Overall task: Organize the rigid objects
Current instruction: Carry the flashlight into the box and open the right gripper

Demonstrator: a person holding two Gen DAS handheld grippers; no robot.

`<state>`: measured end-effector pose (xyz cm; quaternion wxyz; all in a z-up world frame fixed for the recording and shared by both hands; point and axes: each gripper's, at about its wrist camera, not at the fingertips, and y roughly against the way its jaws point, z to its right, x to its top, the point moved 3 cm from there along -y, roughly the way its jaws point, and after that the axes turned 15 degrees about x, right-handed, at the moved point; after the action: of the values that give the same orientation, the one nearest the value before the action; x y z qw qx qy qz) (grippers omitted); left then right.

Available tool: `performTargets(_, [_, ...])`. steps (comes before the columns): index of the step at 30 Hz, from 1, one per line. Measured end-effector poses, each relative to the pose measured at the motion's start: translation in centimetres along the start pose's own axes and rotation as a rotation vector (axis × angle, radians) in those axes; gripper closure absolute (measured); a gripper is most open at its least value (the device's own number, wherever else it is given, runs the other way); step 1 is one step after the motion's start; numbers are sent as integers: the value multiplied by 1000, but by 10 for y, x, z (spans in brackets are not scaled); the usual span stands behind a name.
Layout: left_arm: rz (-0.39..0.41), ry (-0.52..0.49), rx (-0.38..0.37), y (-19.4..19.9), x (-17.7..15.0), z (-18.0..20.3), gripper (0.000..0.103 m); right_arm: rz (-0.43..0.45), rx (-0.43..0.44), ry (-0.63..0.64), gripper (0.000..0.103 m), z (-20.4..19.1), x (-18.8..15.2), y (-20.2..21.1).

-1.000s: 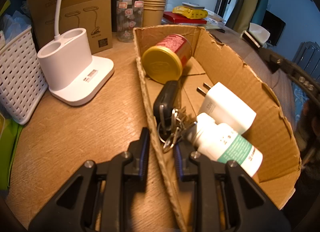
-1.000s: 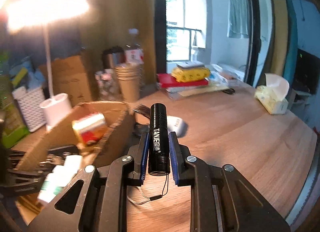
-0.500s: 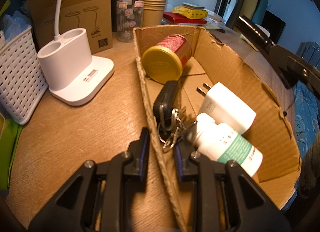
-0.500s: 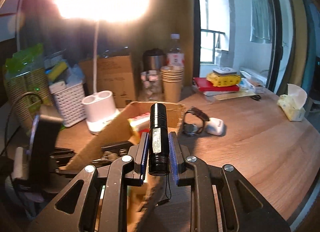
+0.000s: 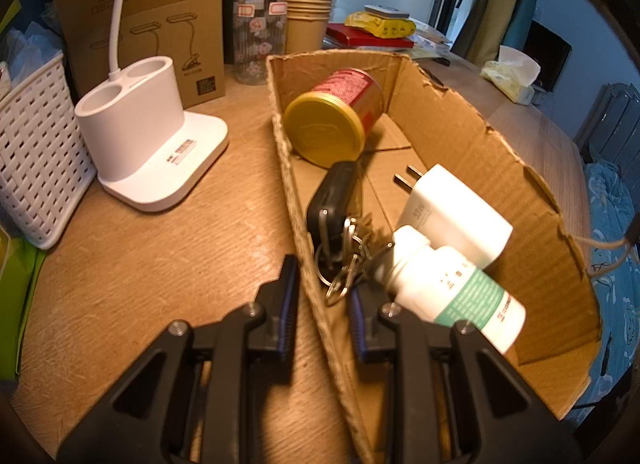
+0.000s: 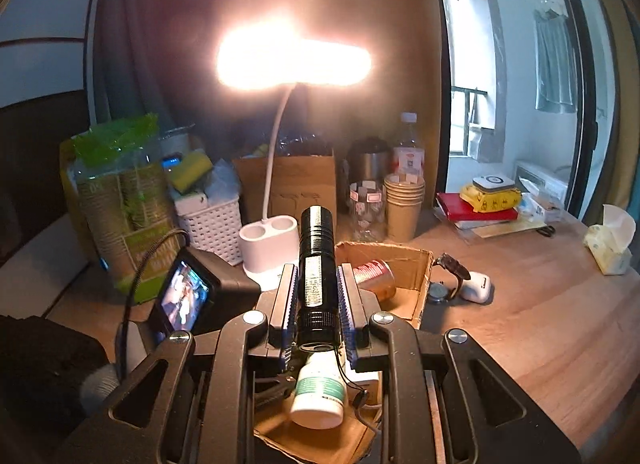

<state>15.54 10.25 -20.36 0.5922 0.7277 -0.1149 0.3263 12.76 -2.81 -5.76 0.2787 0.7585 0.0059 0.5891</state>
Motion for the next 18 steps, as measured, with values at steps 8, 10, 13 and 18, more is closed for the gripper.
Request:
performTargets(8, [0, 0, 0, 0, 0, 0, 78, -63, 14, -47, 82, 12, -16, -24])
performTargets(10, [0, 0, 0, 0, 0, 0, 78, -90, -4, -59, 82, 19, -24, -33])
performTargets(13, [0, 0, 0, 0, 0, 0, 78, -125, -20, -86, 82, 29, -35, -44])
performTargets(18, [0, 0, 0, 0, 0, 0, 78, -175, -43, -94, 82, 36, -49, -56])
